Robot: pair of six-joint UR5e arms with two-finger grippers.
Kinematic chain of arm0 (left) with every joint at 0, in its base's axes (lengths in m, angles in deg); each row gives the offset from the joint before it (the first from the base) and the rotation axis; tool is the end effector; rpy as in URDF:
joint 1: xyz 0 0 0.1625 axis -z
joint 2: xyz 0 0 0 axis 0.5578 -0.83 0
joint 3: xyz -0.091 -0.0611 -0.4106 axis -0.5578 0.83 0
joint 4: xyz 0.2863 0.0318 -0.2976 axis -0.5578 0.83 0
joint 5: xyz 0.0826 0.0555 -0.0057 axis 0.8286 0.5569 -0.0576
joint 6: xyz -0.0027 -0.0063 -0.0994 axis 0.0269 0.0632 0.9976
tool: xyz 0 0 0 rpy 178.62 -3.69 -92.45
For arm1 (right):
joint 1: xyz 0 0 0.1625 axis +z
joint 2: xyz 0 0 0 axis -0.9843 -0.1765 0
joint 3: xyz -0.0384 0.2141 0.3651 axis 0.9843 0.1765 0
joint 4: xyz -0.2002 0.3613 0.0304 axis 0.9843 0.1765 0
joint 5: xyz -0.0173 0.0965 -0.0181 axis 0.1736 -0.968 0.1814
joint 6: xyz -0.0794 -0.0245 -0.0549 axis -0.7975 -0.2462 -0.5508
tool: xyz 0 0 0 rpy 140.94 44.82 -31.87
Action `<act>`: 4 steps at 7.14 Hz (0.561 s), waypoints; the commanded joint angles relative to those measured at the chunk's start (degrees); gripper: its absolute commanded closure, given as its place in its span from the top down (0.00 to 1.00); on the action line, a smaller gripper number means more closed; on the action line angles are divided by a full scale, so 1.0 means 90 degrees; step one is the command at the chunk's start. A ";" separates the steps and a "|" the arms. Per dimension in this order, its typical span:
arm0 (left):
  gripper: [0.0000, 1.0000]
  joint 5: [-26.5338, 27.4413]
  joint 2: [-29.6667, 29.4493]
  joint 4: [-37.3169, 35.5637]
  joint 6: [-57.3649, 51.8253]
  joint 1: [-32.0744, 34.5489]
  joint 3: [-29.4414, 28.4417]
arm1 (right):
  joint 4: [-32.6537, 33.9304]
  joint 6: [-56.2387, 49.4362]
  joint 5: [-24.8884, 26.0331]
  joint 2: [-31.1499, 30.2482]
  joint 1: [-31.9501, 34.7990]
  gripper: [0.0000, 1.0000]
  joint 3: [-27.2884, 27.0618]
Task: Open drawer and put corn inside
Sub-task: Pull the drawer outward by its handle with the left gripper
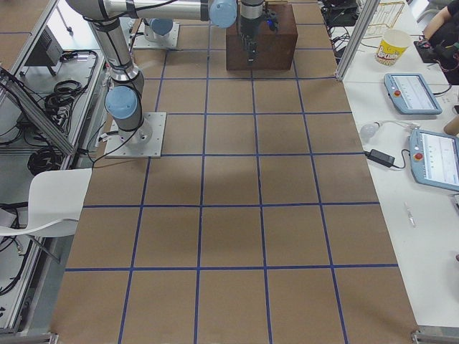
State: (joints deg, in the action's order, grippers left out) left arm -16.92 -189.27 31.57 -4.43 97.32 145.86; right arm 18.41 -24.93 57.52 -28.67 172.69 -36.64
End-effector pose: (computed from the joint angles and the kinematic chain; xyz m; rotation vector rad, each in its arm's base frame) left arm 0.1260 -0.6224 0.2775 -0.3044 -2.7521 0.0569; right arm 0.1556 -0.4997 0.4635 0.2161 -3.1065 -0.0010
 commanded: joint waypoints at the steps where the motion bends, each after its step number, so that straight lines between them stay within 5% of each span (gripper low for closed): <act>1: 1.00 0.0009 -0.0034 0.0292 -0.0017 -0.0035 -0.0197 | 0.0000 0.0000 0.0000 0.0000 0.0005 1.00 0.0000; 4: 1.00 0.0058 -0.0083 0.0254 -0.0485 -0.0132 -0.0217 | 0.0000 0.0000 0.0000 0.0000 -0.0014 1.00 -0.0009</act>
State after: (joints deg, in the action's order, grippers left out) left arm -16.53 -189.84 34.00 -7.03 96.77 143.98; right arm 18.41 -24.93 57.52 -28.67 172.69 -36.65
